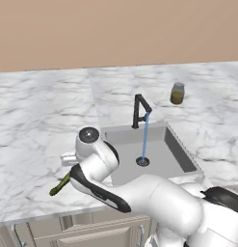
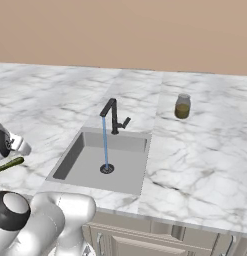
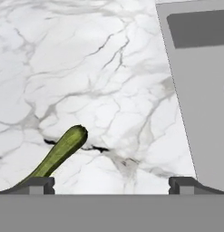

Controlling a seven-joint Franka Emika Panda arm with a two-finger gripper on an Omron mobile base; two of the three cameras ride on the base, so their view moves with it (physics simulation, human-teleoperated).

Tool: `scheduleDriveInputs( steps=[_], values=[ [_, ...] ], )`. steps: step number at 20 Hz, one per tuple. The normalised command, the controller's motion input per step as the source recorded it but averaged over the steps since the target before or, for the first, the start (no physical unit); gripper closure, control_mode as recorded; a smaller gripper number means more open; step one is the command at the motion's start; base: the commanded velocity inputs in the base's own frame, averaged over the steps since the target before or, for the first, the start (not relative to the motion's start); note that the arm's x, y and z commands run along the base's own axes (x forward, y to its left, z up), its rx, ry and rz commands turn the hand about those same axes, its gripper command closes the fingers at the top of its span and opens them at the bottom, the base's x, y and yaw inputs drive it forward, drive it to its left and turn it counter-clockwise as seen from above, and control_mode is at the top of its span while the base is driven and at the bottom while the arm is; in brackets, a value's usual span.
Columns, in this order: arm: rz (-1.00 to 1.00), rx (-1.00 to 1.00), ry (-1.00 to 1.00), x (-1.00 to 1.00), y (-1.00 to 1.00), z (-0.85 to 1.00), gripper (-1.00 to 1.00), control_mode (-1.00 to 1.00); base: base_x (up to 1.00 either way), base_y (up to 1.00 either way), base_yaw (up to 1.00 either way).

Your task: Turn on the sink faucet. Then move the squash from the counter to the sink. Turn off the sink. Move the vegetable from the sink to the pot next to the stove. Finally move the pot to the rear left burner.

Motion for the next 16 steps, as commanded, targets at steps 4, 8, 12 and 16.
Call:
scheduleDriveInputs(
  steps=[4,8,12,16],
  values=[
    [-0.05,0.02,0.11,0.0,0.38,-0.18,-1.0,-1.0,0.0,0.0,0.0],
    [-0.07,0.01,0.05,0.0,0.4,-0.3,-1.0,-1.0,0.0,0.0,0.0],
    [0.0,0.01,0.08,-0.04,0.04,-0.21,-1.0,-1.0,0.0,0.0,0.0],
    [-0.03,0.01,0.11,0.0,0.2,-0.16,-1.0,-1.0,0.0,0.0,0.0]
  ],
)
